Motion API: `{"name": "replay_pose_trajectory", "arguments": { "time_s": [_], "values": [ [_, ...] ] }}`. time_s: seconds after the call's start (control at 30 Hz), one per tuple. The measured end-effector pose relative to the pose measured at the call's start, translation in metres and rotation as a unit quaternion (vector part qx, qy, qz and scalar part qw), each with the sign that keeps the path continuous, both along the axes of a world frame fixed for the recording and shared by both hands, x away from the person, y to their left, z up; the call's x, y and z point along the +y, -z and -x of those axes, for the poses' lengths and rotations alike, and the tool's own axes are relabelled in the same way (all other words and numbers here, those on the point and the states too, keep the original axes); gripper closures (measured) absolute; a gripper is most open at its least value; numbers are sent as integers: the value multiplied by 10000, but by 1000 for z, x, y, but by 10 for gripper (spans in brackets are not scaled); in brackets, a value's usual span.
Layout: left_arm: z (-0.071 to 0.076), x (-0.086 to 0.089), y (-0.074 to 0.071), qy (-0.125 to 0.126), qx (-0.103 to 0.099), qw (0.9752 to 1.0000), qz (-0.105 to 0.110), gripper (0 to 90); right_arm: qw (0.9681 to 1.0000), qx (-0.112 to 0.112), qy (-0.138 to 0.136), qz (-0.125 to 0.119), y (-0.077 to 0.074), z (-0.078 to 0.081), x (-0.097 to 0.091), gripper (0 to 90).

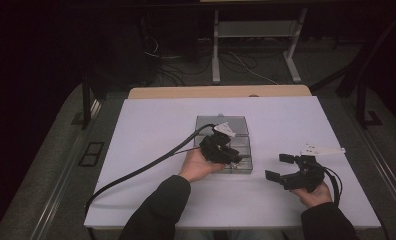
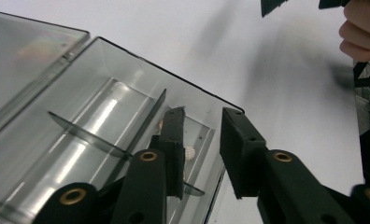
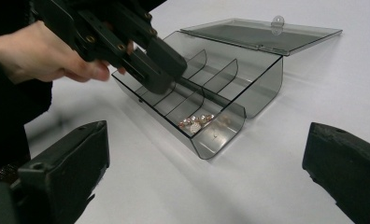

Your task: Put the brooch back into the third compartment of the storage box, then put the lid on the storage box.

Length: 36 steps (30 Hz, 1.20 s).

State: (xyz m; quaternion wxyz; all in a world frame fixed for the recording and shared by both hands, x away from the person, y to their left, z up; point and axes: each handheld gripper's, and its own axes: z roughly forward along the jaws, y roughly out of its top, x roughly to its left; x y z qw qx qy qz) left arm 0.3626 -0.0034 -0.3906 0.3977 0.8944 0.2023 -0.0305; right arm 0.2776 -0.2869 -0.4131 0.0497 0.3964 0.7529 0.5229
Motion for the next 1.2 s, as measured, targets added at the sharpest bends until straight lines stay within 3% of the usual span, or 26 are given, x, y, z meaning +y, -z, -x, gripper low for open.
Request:
{"name": "replay_pose_trajectory", "arguments": {
  "time_s": [0.13, 0.3, 0.37, 0.47, 0.6, 0.77, 0.9, 1.2],
  "values": [
    [0, 3, -6, 13, -21, 10000, 80, 578, 9999, 138, -16, 2, -1, 0, 1, 8],
    [1, 7, -13, -76, -142, 9998, 141, 399, 9999, 139, -30, 68, -1, -2, 3, 8],
    [1, 11, -15, -79, -144, 9995, 264, 345, 9998, 157, -63, 119, -2, -3, 5, 8],
    [-1, 21, -18, -170, -46, 9985, 524, 259, 9996, 188, -107, 182, -3, -6, 8, 8],
    [-5, 36, -24, -331, -58, 9980, 530, 153, 9993, 228, -143, 243, -6, -9, 13, 8],
    [-9, 55, -31, -558, 26, 9961, 680, 70, 9991, 253, -213, 255, -9, -15, 19, 8],
    [-12, 65, -34, -718, -21, 9957, 593, 0, 9986, 296, -293, 324, -13, -20, 24, 8],
    [-17, 89, -42, -973, -25, 9919, 817, 0, 9984, 233, -378, 363, -25, -38, 37, 8]
  ]
}}
